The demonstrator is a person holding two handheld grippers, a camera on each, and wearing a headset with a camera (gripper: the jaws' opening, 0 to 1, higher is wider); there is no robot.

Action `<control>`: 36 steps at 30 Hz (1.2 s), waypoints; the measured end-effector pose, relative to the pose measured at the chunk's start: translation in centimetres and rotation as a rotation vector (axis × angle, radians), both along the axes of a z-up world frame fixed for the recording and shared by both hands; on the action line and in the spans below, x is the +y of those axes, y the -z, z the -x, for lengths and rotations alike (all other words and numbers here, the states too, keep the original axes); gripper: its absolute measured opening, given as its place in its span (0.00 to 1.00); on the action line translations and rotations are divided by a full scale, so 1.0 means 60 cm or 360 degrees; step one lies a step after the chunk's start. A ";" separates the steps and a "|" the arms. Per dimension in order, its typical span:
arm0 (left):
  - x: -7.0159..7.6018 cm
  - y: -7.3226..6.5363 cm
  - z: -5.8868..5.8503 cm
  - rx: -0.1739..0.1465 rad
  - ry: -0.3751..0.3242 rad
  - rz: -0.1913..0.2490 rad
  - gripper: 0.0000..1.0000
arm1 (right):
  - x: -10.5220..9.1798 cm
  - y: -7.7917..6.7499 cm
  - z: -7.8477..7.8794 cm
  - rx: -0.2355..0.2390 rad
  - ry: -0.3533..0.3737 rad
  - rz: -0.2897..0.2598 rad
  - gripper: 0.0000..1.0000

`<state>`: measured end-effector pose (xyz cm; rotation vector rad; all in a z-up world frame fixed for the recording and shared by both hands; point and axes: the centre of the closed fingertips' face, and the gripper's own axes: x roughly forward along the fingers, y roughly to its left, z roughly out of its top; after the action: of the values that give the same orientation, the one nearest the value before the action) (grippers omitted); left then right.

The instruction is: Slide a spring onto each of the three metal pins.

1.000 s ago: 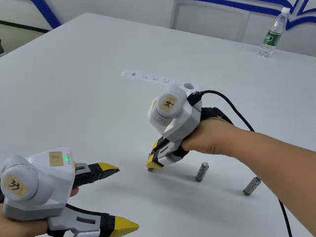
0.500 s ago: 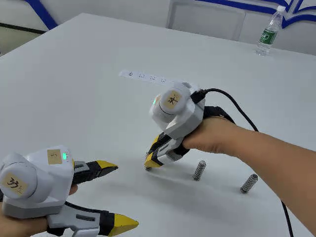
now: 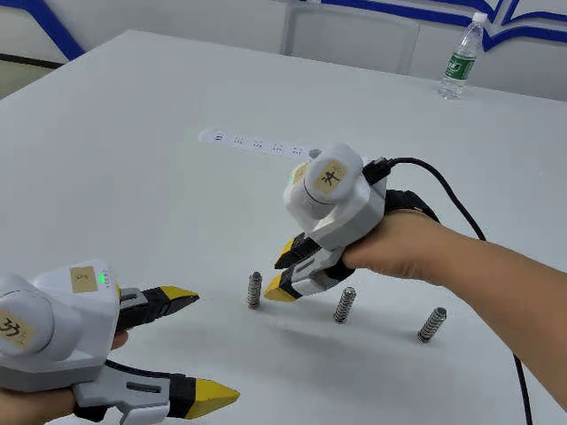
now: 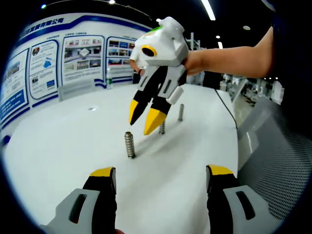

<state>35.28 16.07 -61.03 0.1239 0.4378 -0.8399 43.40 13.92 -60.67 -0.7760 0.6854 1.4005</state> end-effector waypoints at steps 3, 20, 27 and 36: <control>-0.002 0.000 0.001 0.0001 0.0002 -0.0001 0.77 | -0.011 -0.006 0.004 -0.0002 0.0022 -0.0028 0.26; -0.013 -0.003 0.003 0.0000 0.0015 -0.0003 0.78 | -0.078 -0.014 0.063 0.0021 0.0154 -0.0182 0.27; -0.012 -0.002 0.004 0.0003 0.0014 -0.0003 0.78 | -0.119 -0.012 0.083 0.0041 0.0238 -0.0235 0.28; -0.014 -0.007 0.003 -0.0004 0.0011 0.0004 0.79 | -0.178 -0.019 0.088 0.0028 0.0374 -0.0309 0.30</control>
<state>35.10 15.24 -60.60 0.1243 0.4342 -0.8472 38.13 3.26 -59.55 -0.5131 0.6223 1.2388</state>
